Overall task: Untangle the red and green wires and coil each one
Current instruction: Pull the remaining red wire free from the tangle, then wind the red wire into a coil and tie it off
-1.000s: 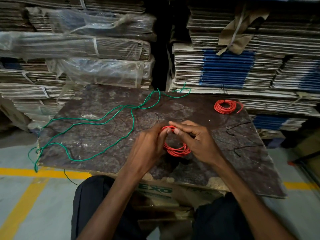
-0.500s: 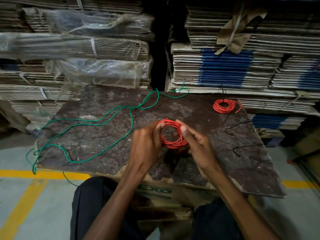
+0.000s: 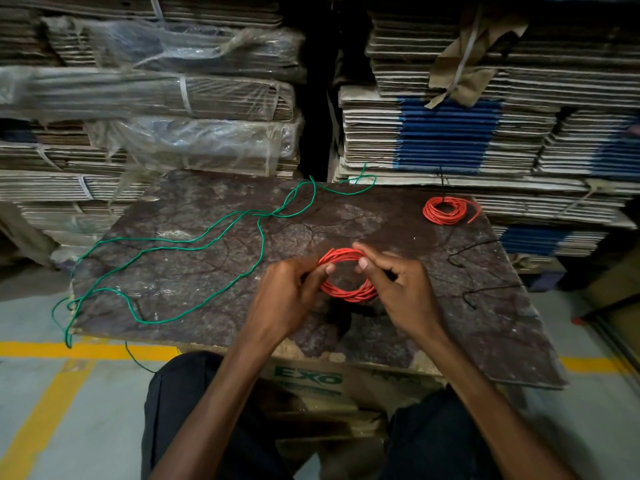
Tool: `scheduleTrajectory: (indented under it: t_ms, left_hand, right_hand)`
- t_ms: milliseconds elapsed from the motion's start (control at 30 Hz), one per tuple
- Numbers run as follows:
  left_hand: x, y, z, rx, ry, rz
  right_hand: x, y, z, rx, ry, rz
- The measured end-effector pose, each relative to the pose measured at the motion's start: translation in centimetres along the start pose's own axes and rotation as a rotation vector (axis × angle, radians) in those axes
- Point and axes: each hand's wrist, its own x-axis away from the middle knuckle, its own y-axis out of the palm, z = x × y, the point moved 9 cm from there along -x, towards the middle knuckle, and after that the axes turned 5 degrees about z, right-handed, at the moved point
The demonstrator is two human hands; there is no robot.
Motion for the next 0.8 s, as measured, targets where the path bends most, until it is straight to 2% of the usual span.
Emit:
scheduleTrajectory:
  t_ms: [133,267,367,467,533,667,800]
  left_hand:
    - [-0.5,0.4,0.5,-0.019,0.065,-0.129]
    - [-1.0,1.0,-0.1,-0.092,0.085,-0.178]
    - [-1.1,2.0,-0.5,0.092,0.023,-0.222]
    - [-0.9,3.4,-0.5,0.331,-0.089,-0.195]
    - [-0.8,4.2,-0.1,0.370,-0.124,-0.154]
    - [-1.3,5.8,1.1,0.280,-0.083,-0.107]
    - [-1.9,6.4,2.5,0.142,-0.019,-0.037]
  right_hand:
    - [-0.2,0.1,-0.5,0.104,-0.072,-0.040]
    - [-0.4,0.1,-1.1,0.167,-0.142,-0.061]
    - [-0.5,-0.7,-0.9,0.135,-0.138,-0.042]
    - [-0.5,-1.8,-0.1,0.143,-0.113,0.016]
    - [-0.2,-2.4,0.8,0.159,-0.098,0.064]
    - [0.6,-4.2,1.8,0.120,-0.053,0.105]
    - [0.3,-6.3,2.9,0.009,0.083,0.025]
